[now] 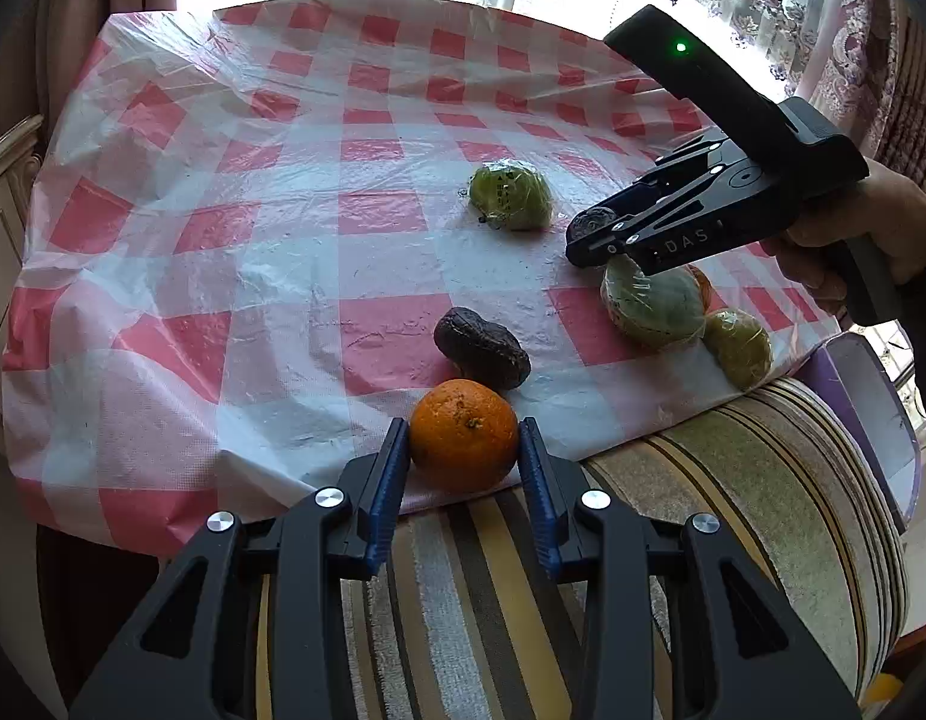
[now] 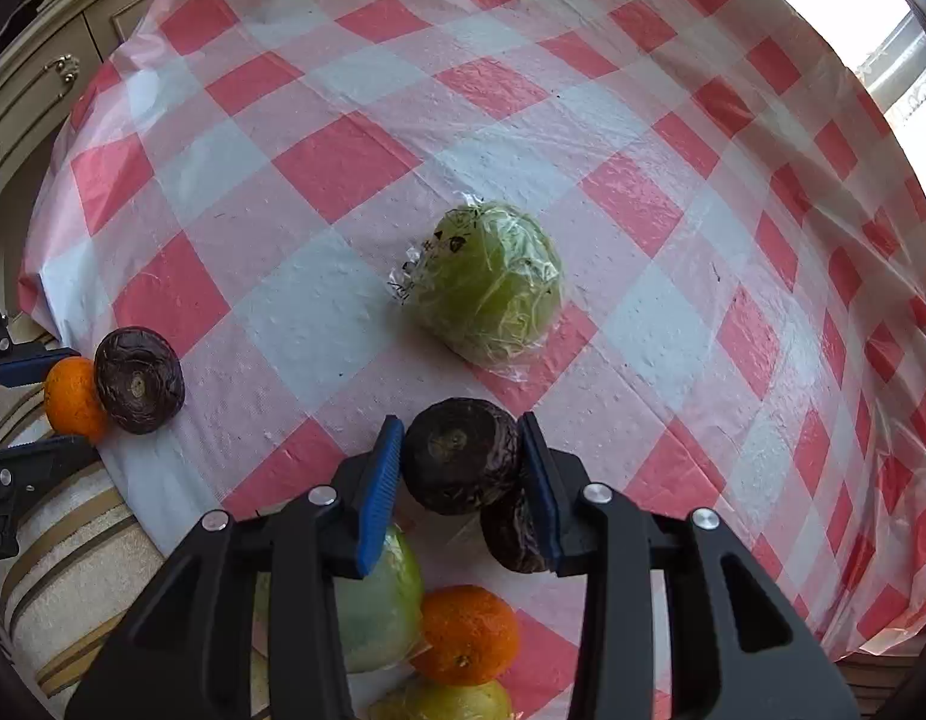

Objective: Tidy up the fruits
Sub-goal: 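Grasp the tangerine with the left tool while the right tool grasps a dark round fruit, then lift and carry the tangerine and the dark fruit to the white box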

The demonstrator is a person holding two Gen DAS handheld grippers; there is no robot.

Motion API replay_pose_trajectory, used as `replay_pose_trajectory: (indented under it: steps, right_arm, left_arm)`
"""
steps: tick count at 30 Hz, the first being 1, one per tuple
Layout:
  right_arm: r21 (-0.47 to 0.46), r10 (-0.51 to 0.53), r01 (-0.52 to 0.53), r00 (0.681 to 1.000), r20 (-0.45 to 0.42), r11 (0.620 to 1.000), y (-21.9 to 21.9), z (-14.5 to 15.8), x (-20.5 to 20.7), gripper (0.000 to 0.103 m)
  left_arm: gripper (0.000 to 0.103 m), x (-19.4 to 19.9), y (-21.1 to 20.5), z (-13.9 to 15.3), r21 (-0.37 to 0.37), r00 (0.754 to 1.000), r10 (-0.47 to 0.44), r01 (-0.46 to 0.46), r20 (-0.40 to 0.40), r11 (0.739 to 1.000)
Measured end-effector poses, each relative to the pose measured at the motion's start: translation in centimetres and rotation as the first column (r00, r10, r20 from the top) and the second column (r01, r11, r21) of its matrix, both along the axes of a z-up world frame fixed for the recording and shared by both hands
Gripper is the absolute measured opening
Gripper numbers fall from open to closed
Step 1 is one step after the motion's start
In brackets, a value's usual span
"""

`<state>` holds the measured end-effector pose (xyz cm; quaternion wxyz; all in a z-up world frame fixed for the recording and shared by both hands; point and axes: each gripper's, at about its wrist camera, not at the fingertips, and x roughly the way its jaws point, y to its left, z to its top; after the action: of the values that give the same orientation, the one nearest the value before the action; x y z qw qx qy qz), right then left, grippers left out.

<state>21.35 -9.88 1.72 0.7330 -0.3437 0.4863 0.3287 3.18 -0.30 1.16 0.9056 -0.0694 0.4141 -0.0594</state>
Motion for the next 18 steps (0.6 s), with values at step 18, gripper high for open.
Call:
replay_pose_trajectory:
  steps: [18]
  right_arm:
    - [0.419,-0.269,0.200,0.957,0.112,0.886,-9.9,7.6,-1.5,0.038]
  left_arm:
    - [0.035,-0.2,-1.0,2.4,0.058,0.996,0.034,-0.039,0.077,0.998]
